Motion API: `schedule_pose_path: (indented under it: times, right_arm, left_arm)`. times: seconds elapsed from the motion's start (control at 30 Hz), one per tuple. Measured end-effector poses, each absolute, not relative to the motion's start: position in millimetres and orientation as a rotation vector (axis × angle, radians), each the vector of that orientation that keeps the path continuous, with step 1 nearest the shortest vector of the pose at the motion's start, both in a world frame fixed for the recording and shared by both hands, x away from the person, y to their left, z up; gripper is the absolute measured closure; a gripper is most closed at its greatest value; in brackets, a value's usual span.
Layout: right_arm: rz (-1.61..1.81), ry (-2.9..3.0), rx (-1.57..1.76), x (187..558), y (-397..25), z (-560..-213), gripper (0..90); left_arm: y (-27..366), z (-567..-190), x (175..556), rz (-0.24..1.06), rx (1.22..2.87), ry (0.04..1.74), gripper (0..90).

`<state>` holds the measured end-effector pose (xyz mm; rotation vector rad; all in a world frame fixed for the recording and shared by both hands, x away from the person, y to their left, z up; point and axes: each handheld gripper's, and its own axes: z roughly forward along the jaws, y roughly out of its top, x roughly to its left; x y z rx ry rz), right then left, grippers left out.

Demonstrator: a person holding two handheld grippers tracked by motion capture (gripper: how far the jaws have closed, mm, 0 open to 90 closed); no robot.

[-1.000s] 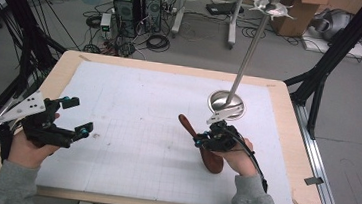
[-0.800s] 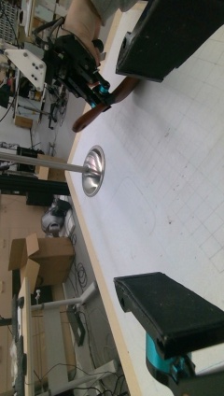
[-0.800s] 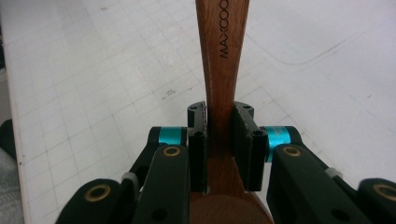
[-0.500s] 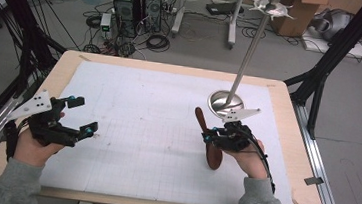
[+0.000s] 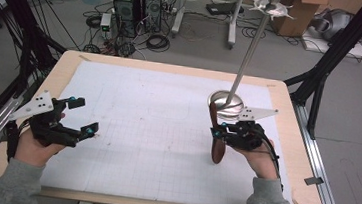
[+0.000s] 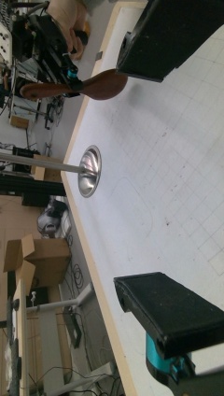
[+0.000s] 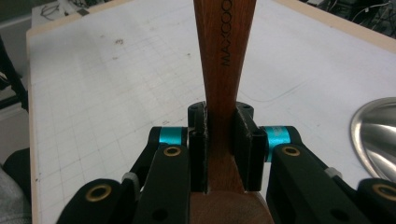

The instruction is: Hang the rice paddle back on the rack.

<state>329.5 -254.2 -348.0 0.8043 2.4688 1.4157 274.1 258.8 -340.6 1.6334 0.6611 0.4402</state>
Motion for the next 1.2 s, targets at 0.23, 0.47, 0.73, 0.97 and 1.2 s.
schedule_pose_path:
  times: [0.23,0.47,0.73,0.97,1.2]
  right_arm:
    - [1.42,2.446,0.818,333.0,-273.8,-342.9,77.4]
    - [1.452,2.411,0.836,333.5,-294.8,-333.4,77.4]
    - [1.498,2.358,0.88,335.9,-321.8,-324.2,77.4]
    - [1.494,2.304,0.92,341.1,-340.9,-318.0,77.4]
    - [1.502,2.288,0.955,346.5,-351.3,-311.5,77.5]
  left_arm:
    - [259.9,-342.1,275.0,0.438,1.633,0.669,1.9]
    - [262.7,-341.7,273.4,0.434,1.619,0.672,1.9]
    - [257.3,-340.4,269.2,0.429,1.617,0.651,1.9]
    - [259.0,-345.3,271.0,0.428,1.625,0.671,1.9]
    - [258.1,-346.3,270.3,0.426,1.632,0.671,1.9]
